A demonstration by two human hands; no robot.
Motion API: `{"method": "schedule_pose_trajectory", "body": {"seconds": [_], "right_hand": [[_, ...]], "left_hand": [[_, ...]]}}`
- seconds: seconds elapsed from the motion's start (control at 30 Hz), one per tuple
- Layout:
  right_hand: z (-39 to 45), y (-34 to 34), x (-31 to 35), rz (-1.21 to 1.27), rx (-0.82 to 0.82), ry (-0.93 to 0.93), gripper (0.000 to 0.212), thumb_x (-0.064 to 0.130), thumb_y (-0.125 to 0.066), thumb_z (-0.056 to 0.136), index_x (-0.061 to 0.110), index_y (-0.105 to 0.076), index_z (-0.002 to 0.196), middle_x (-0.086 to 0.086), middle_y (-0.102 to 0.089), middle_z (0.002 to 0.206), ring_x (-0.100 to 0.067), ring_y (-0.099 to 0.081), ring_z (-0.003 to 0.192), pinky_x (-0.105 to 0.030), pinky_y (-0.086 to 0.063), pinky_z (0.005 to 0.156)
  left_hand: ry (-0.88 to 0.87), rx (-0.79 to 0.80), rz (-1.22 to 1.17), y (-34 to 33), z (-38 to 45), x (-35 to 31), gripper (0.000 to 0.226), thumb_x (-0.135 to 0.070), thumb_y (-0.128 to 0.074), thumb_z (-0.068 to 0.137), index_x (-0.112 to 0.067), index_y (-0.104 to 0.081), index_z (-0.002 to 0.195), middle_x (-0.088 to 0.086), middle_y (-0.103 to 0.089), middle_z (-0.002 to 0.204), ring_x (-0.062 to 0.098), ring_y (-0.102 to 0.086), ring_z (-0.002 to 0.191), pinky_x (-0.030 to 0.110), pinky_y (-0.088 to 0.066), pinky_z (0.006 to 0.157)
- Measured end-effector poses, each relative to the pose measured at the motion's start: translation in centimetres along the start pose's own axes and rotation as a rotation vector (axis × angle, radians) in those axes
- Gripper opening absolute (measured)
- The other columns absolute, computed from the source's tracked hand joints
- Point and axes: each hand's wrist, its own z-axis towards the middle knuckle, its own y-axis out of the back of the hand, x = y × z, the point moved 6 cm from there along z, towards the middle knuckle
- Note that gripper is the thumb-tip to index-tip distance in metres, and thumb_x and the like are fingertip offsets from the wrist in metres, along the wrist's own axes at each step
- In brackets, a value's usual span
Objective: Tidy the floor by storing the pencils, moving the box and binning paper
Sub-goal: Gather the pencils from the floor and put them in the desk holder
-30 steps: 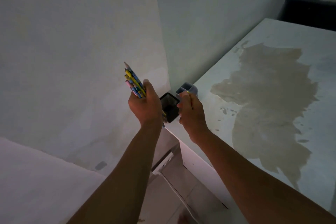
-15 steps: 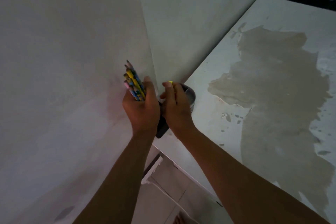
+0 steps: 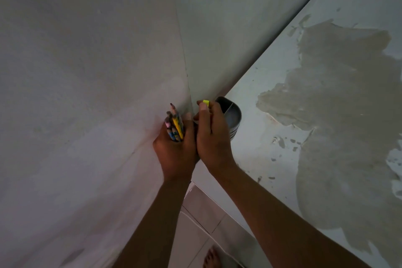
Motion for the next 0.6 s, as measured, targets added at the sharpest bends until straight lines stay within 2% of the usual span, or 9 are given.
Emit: {"method": "schedule_pose_trajectory", "body": {"seconds": [0.1, 0.17, 0.3, 0.37, 0.47, 0.53, 0.6], "right_hand": [[0.0, 0.3, 0.3, -0.011, -0.009, 0.008, 0.042, 0.044, -0.033, 0.098, 0.011, -0.055, 0.113, -0.004, -0.061, 0.084, -0.018, -0.063, 0.08, -0.036, -0.056, 0.073], [0.1, 0.5, 0.7, -0.02, -0.016, 0.043, 0.041, 0.041, -0.033, 0.099, 0.01, -0.055, 0.115, 0.001, -0.059, 0.085, -0.01, -0.061, 0.081, -0.023, -0.054, 0.072], [0.4, 0.2, 1.3, -0.066, 0.009, 0.138, 0.03, 0.027, -0.036, 0.105, 0.008, -0.056, 0.117, 0.009, -0.057, 0.086, 0.004, -0.057, 0.081, -0.009, -0.047, 0.07], [0.5, -0.3, 1.5, -0.095, 0.036, 0.186, 0.028, 0.025, -0.037, 0.105, 0.008, -0.055, 0.116, 0.011, -0.056, 0.086, 0.004, -0.057, 0.081, -0.008, -0.045, 0.07], [0.2, -1.0, 1.4, -0.126, 0.074, 0.263, 0.027, 0.024, -0.038, 0.104, 0.006, -0.054, 0.116, 0.003, -0.059, 0.09, -0.003, -0.058, 0.083, -0.014, -0.048, 0.073], [-0.2, -1.3, 1.2, -0.149, 0.1, 0.325, 0.029, 0.026, -0.038, 0.104, 0.004, -0.053, 0.114, -0.005, -0.06, 0.093, -0.014, -0.06, 0.084, -0.021, -0.051, 0.074], [-0.5, -1.3, 1.1, -0.168, 0.115, 0.372, 0.03, 0.026, -0.038, 0.102, 0.001, -0.053, 0.109, -0.009, -0.059, 0.092, -0.018, -0.058, 0.082, -0.02, -0.049, 0.072]], "left_hand": [[0.012, -0.073, -0.027, 0.8, -0.5, 0.1, 0.008, -0.022, -0.074, 0.087, -0.022, -0.066, 0.089, -0.007, -0.07, 0.08, 0.009, -0.071, 0.076, 0.031, -0.061, 0.071], [0.004, -0.105, -0.078, 1.2, -0.7, 0.3, 0.015, -0.027, -0.074, 0.086, -0.016, -0.068, 0.093, 0.0, -0.072, 0.086, 0.016, -0.072, 0.084, 0.037, -0.061, 0.078], [-0.027, -0.117, -0.16, 1.7, -1.2, 0.2, 0.031, -0.029, -0.068, 0.09, 0.001, -0.065, 0.098, 0.012, -0.069, 0.088, 0.027, -0.071, 0.085, 0.045, -0.06, 0.077], [-0.005, -0.126, -0.243, 2.0, -1.6, 0.1, 0.034, -0.031, -0.06, 0.094, 0.002, -0.061, 0.095, 0.013, -0.065, 0.086, 0.027, -0.068, 0.085, 0.043, -0.058, 0.074], [-0.001, -0.108, -0.345, 1.9, -2.0, -0.3, 0.027, -0.032, -0.046, 0.099, -0.01, -0.06, 0.09, 0.0, -0.063, 0.081, 0.015, -0.062, 0.081, 0.03, -0.053, 0.071], [0.046, -0.102, -0.421, 1.5, -2.1, 0.0, 0.034, -0.032, -0.039, 0.101, -0.006, -0.061, 0.1, -0.002, -0.067, 0.09, 0.012, -0.065, 0.091, 0.026, -0.054, 0.078], [0.104, -0.101, -0.462, 1.2, -2.0, 0.4, 0.044, -0.035, -0.036, 0.101, 0.001, -0.06, 0.108, 0.0, -0.069, 0.096, 0.013, -0.067, 0.099, 0.026, -0.054, 0.083]]}}
